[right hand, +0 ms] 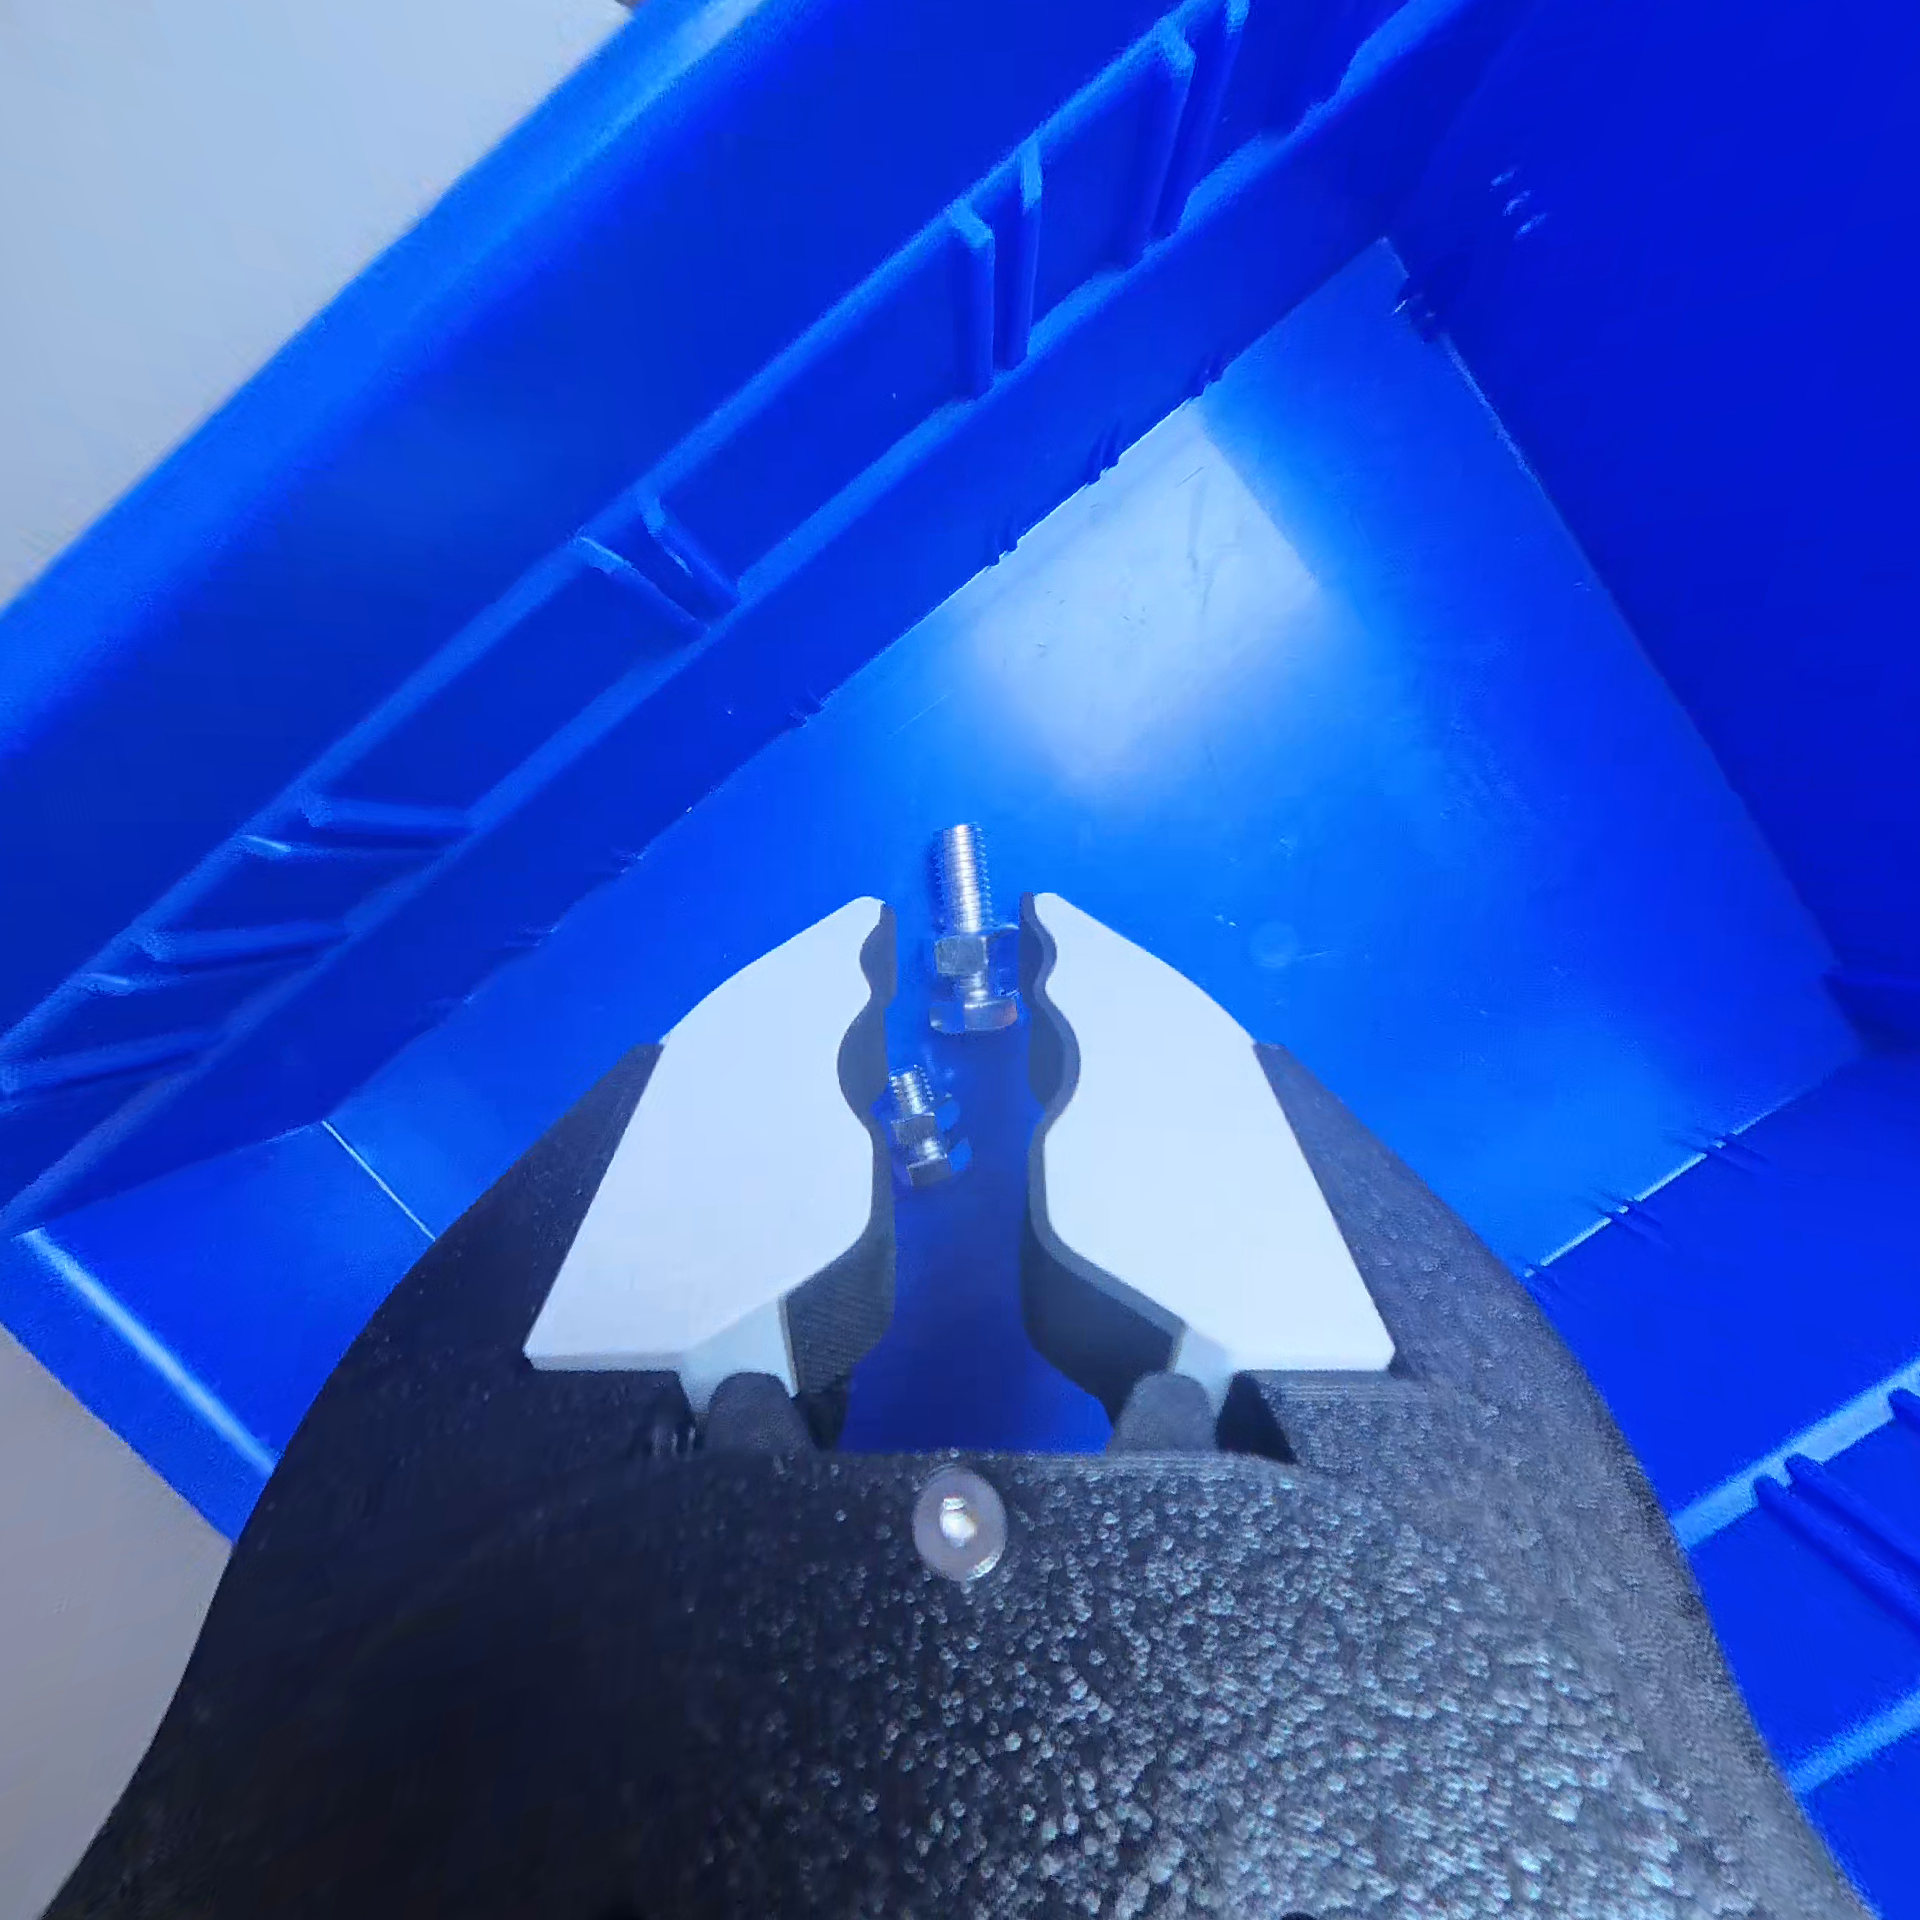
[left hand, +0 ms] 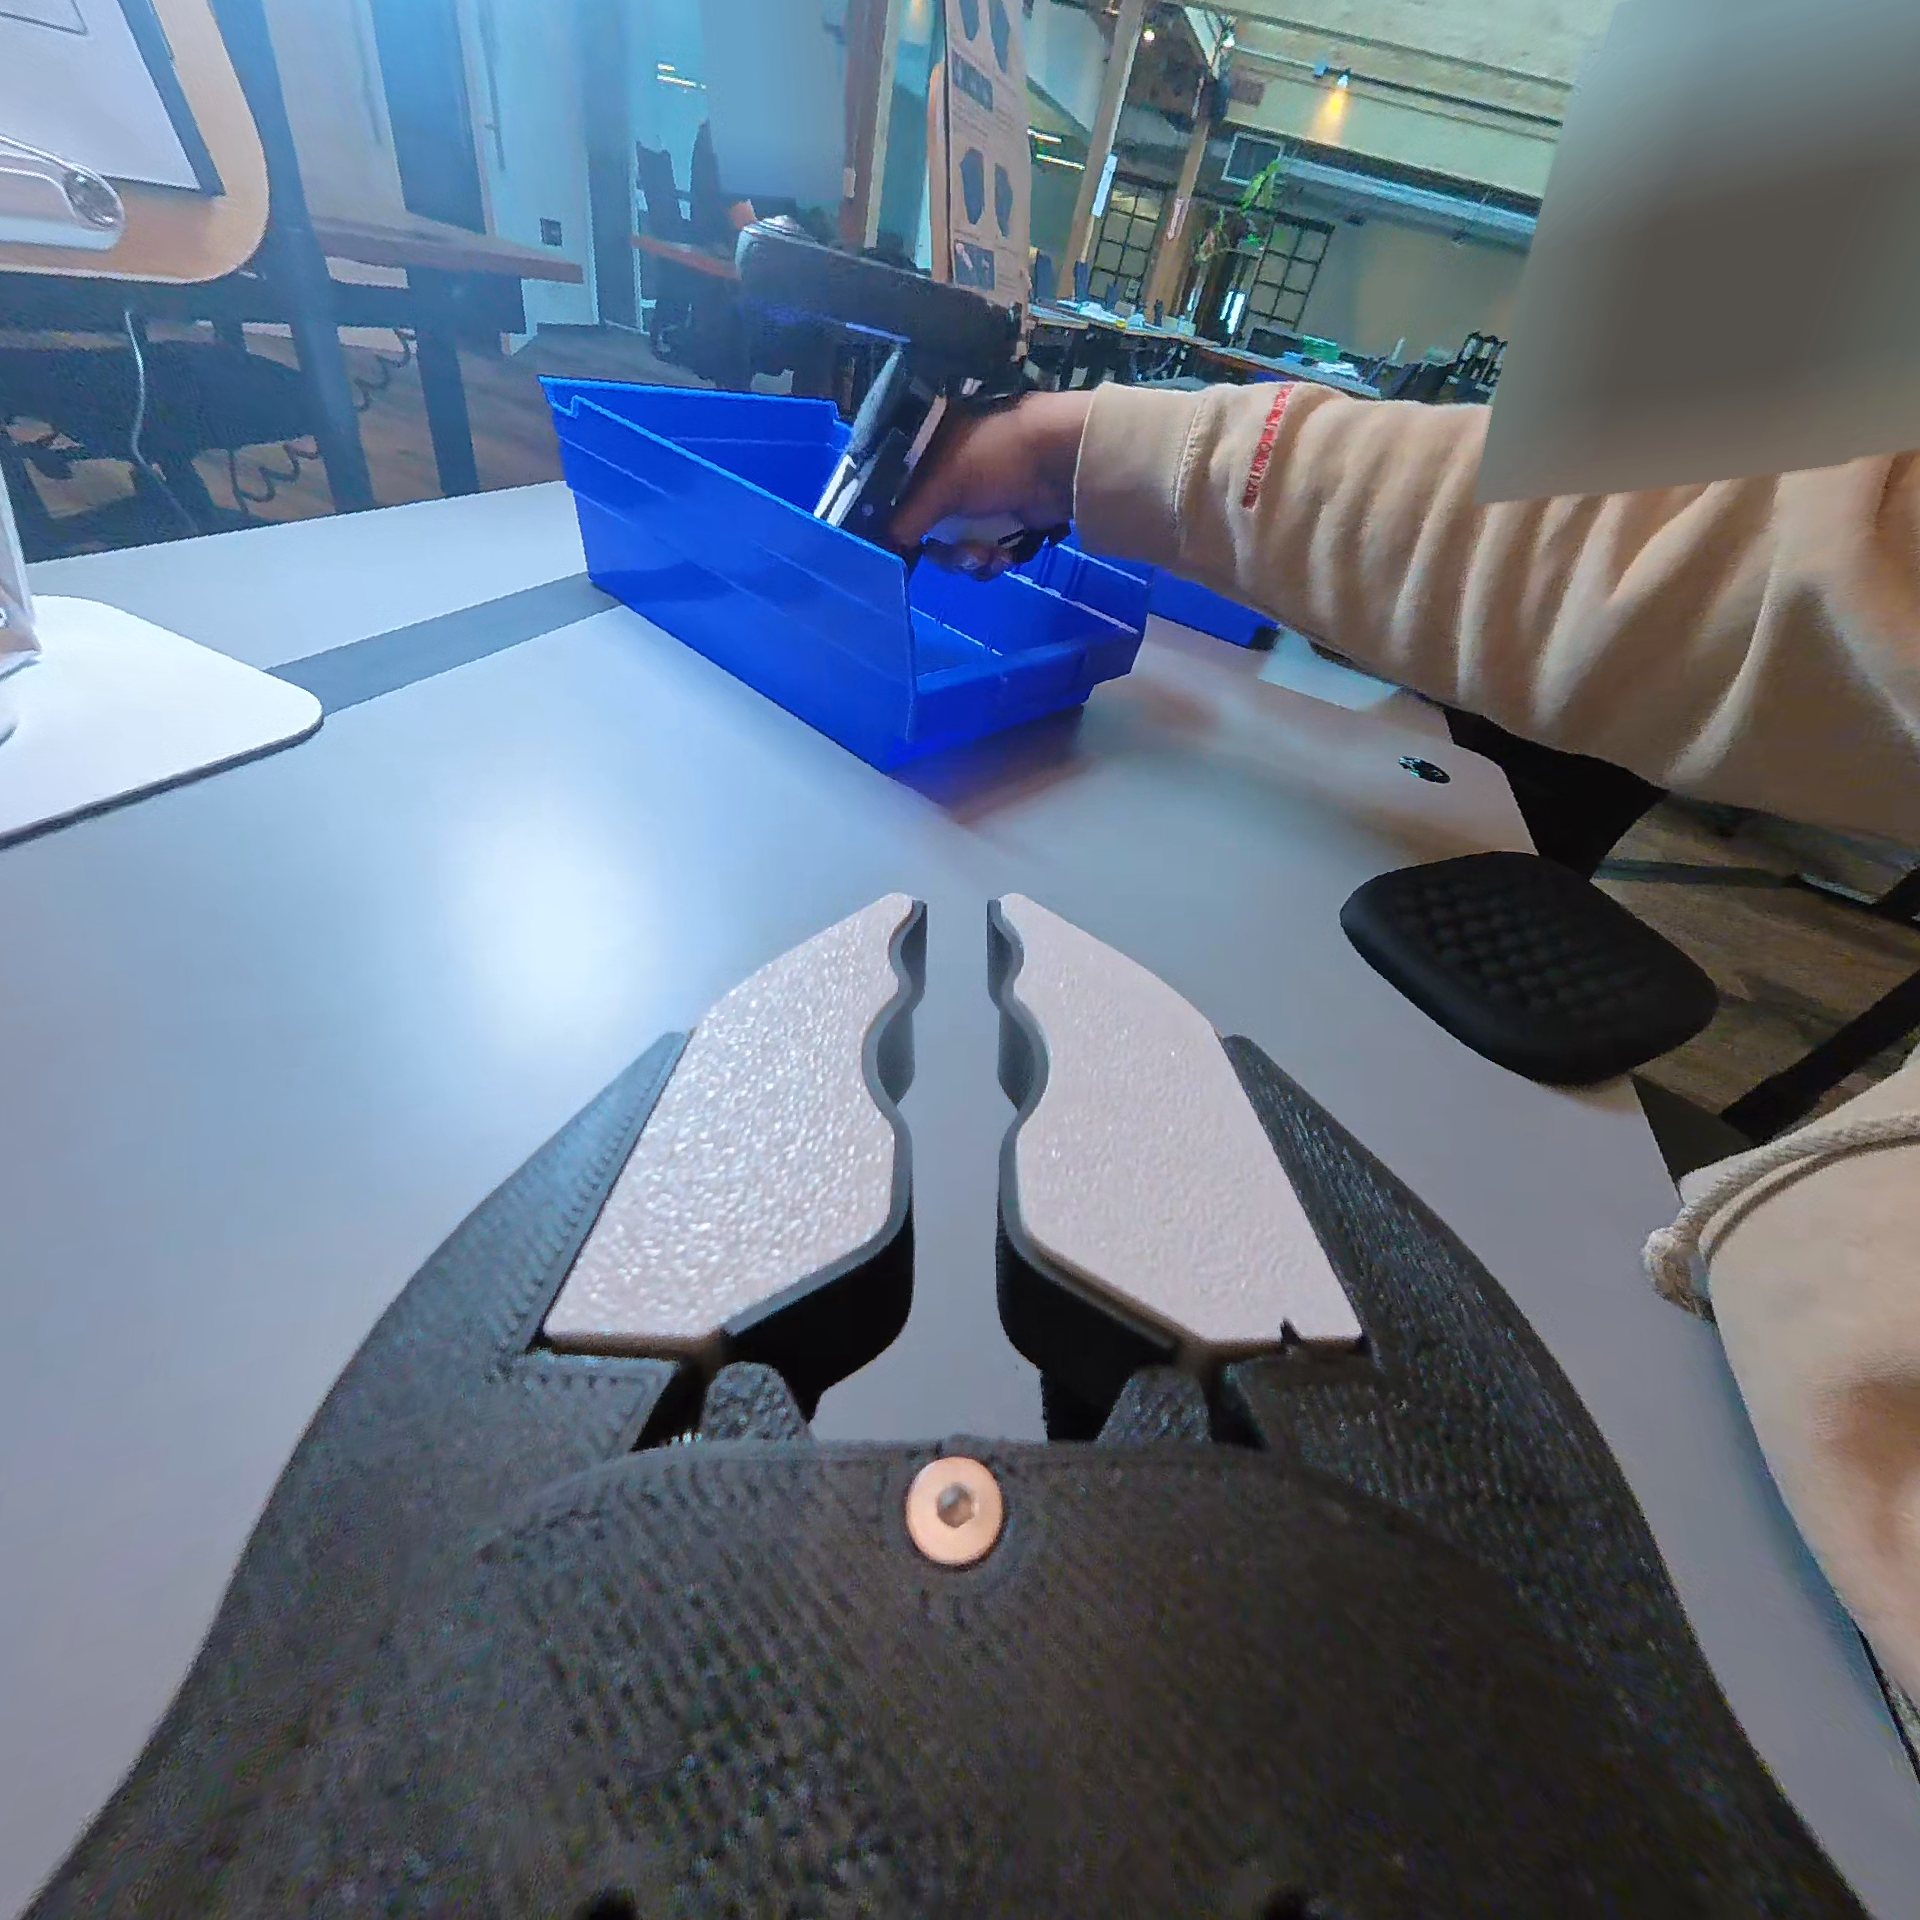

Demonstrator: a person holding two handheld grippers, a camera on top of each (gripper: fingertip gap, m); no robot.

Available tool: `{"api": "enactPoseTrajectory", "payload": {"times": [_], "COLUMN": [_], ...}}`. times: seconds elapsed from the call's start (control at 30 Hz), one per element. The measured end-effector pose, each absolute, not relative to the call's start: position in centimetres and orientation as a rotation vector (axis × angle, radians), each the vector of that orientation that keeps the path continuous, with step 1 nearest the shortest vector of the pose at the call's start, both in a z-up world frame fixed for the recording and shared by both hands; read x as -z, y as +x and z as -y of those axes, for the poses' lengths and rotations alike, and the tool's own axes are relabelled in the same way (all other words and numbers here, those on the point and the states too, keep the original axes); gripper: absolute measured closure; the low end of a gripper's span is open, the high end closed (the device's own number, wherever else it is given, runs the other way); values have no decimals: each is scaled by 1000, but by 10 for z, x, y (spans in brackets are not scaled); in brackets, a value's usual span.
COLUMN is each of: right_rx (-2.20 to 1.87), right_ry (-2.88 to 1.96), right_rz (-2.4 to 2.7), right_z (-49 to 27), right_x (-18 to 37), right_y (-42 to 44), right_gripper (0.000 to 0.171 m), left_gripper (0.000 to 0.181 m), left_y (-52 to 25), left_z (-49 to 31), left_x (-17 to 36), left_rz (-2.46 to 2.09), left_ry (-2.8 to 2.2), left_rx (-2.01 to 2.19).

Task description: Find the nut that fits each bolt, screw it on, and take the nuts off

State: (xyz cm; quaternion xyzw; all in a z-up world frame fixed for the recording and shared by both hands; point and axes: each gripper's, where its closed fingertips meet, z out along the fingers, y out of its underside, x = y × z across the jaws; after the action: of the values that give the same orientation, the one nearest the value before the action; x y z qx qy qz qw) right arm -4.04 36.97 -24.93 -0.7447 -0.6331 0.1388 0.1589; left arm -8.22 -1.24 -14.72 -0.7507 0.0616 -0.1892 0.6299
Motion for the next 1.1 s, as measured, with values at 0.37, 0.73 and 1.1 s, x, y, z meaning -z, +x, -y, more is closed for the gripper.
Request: {"api": "enactPoseTrajectory", "payload": {"times": [0.37, 0.73, 1.1], "right_rx": [-998, -1282, -1263], "right_ry": [-1489, -1306, -1315], "right_rz": [1343, 1288, 1389], "right_z": [-258, -114, -100], "right_x": [82, 122, 167], "right_y": [-37, 2, -3], "right_gripper": [149, 151, 153], "left_gripper": [171, 163, 151], "left_y": [-204, -393, -502], "left_z": [32, 55, 34], "left_x": [74, 83, 218], "left_rz": [156, 611, 1024], "left_ry": [-1499, -1637, -2082], "left_rx": [70, -137, -145]}}
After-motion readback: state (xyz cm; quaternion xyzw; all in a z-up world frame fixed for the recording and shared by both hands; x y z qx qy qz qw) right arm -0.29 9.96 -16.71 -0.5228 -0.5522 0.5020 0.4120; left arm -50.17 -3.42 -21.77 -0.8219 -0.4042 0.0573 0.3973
